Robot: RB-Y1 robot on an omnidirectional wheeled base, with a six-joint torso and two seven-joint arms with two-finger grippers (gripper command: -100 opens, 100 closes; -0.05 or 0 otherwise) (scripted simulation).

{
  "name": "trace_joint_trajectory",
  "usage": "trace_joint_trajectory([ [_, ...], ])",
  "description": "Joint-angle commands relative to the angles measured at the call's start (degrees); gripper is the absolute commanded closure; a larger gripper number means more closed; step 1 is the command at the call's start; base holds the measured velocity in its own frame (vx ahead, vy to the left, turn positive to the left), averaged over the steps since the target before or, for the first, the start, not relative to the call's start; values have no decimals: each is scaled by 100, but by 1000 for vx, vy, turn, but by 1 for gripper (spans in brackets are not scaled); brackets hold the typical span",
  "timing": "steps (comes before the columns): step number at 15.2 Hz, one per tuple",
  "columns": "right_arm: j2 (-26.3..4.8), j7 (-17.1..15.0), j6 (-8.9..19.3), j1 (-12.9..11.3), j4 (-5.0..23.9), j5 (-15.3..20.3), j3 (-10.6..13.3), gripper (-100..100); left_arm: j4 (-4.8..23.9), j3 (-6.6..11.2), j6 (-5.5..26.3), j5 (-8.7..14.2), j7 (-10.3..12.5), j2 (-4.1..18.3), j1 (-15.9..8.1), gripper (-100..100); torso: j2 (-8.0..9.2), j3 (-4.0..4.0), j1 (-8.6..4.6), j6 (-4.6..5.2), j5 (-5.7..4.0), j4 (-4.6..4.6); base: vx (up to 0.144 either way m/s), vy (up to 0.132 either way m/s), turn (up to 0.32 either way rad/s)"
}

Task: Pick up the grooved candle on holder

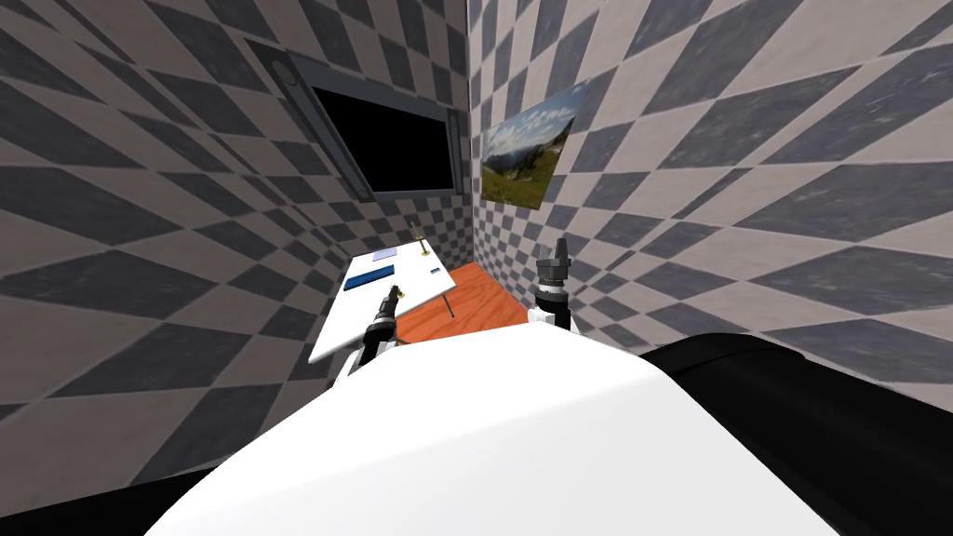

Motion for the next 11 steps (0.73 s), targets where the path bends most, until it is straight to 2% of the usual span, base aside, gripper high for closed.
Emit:
trace_joint_trajectory([
  [1, 0, 0, 0, 0, 0, 0, 0, 0, 274, 114, 81, -51, -82, -27, -46, -100, 0, 0, 0, 0, 0, 0, 84, -66, 55],
  [4, 0, 0, 0, 0, 0, 0, 0, 0, 434, 174, 120, -75, -121, -43, -86, -100, -3, -2, 12, 0, 2, -1, 64, -42, 39],
  [6, -1, 0, 0, 0, 0, 0, 0, 0, 720, 284, 196, -121, -192, -80, -159, -100, 4, 2, 19, -1, 4, 0, 53, -31, 34],
  [7, -1, 0, 0, 0, 0, 0, 0, 0, 739, 284, 196, -121, -192, -80, -159, -100, 3, 2, 19, 0, 4, 1, 63, -42, 32],
  [9, -1, 0, 0, 0, 0, 0, 0, 0, 1022, 382, 270, -159, -253, -120, -223, -100, -1, -1, 19, -1, 4, 0, 92, -32, 36],
  [10, -1, 0, 0, 1, 0, 0, -1, 0, 1022, 382, 270, -159, -253, -120, -223, -100, -9, -5, 20, -1, 4, -2, 93, -20, 33],
  [11, -1, 0, 0, 0, 0, 0, -1, 0, 1153, 426, 306, -176, -279, -141, -251, -100, -10, -6, 23, 0, 4, -2, 83, -9, 19],
])
